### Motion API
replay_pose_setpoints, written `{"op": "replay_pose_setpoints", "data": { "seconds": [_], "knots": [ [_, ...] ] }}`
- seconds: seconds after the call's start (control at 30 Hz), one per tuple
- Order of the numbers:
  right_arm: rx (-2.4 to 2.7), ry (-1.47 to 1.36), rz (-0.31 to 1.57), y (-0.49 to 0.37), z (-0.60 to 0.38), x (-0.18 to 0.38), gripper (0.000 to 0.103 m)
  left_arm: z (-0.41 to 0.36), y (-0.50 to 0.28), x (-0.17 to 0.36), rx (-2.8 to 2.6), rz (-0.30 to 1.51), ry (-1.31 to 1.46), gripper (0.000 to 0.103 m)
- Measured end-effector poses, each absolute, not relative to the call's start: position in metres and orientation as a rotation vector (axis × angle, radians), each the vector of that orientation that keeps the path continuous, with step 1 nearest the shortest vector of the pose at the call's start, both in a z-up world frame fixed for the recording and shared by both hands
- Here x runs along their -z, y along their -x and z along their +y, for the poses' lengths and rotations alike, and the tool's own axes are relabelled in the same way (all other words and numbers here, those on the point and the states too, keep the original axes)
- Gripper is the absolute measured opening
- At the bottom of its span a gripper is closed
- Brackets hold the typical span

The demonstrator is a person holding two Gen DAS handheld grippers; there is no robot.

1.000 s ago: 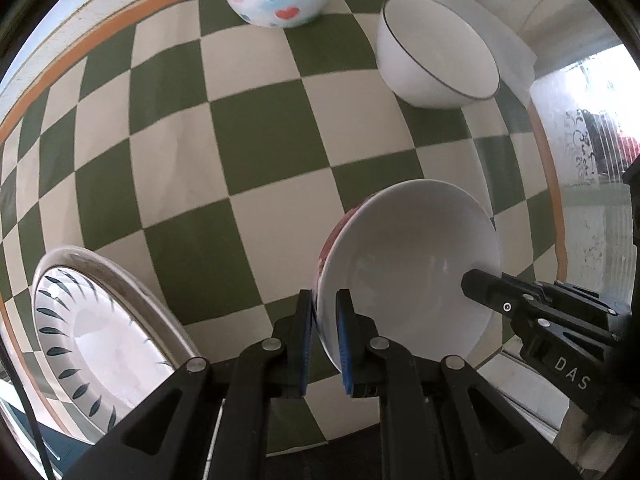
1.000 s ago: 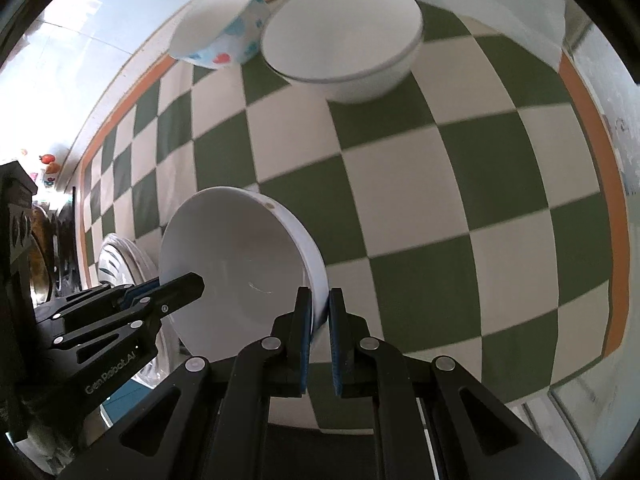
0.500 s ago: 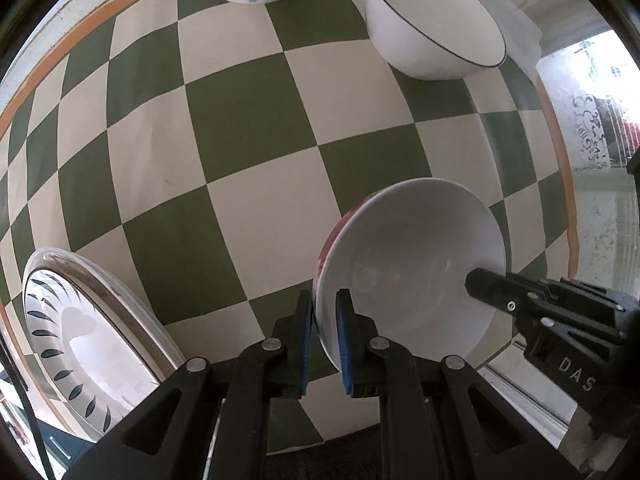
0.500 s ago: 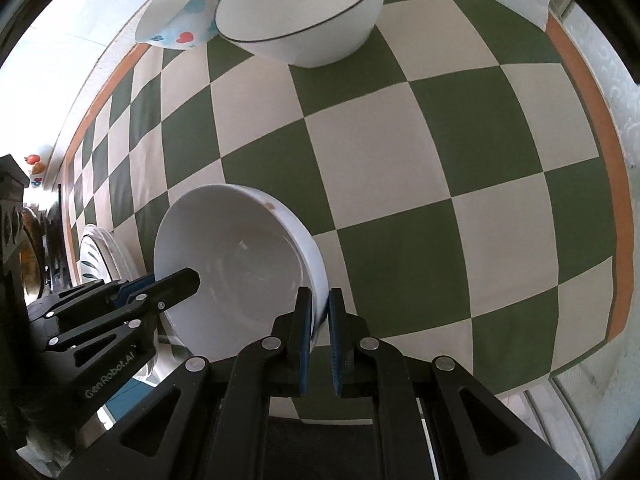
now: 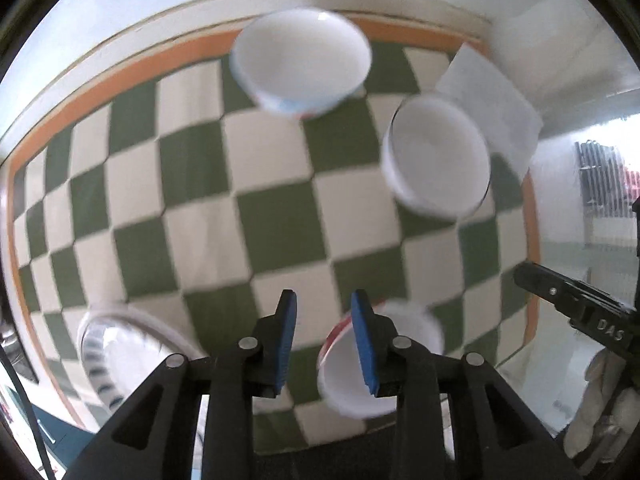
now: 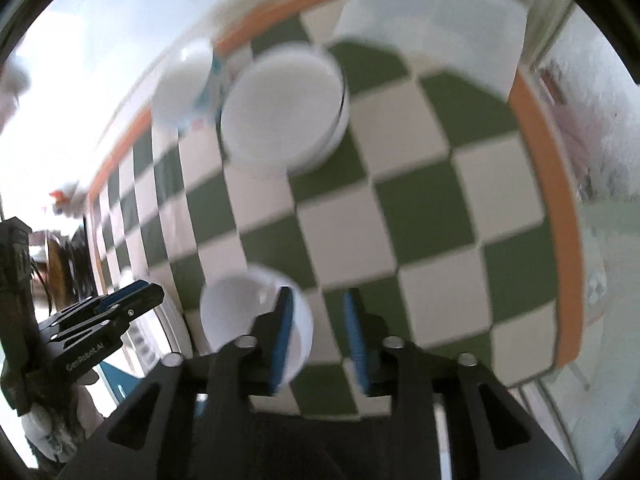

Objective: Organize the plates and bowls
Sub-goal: 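Grasp the black-rimmed white bowl rim with the left tool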

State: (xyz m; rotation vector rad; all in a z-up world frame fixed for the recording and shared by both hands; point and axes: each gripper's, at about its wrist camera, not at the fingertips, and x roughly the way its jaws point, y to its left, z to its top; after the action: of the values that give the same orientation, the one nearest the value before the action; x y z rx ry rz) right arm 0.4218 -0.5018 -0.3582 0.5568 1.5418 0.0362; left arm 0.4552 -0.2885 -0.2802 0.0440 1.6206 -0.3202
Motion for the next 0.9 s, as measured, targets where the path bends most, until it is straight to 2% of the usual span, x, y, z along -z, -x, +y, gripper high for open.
{"op": "replay_pose_setpoints", "data": {
  "seconds": [0.23, 0.5, 0.6, 0.7, 0.73, 0.77, 0.9],
  "knots": [
    [-0.012, -0.529, 1.539, -0.494, -0.537, 0.371, 0.034, -0.332, -0.514, 0.308, 0.374, 1.715, 0.023, 0.026],
    [-0.028, -0.539, 1.596, -0.539, -0.541, 0.408, 0.034, -0.361, -0.542, 0.347, 0.333, 1.761, -0.039, 0.025],
    [-0.031, -0.544, 1.606, -0.545, -0.539, 0.419, 0.034, -0.366, -0.545, 0.353, 0.327, 1.744, -0.067, 0.012],
    [-0.027, -0.523, 1.610, -0.550, -0.539, 0.427, 0.033, -0.368, -0.547, 0.357, 0.323, 1.739, -0.077, 0.009],
    [-0.027, -0.522, 1.606, -0.552, -0.538, 0.429, 0.025, -0.370, -0.548, 0.359, 0.322, 1.738, -0.079, 0.008],
    [-0.030, -0.515, 1.606, -0.553, -0.537, 0.430, 0.011, -0.370, -0.548, 0.359, 0.321, 1.737, -0.077, 0.007],
    [-0.014, -0.484, 1.607, -0.554, -0.534, 0.430, 0.008, -0.371, -0.549, 0.358, 0.331, 1.726, -0.077, 0.007]
  ]
}}
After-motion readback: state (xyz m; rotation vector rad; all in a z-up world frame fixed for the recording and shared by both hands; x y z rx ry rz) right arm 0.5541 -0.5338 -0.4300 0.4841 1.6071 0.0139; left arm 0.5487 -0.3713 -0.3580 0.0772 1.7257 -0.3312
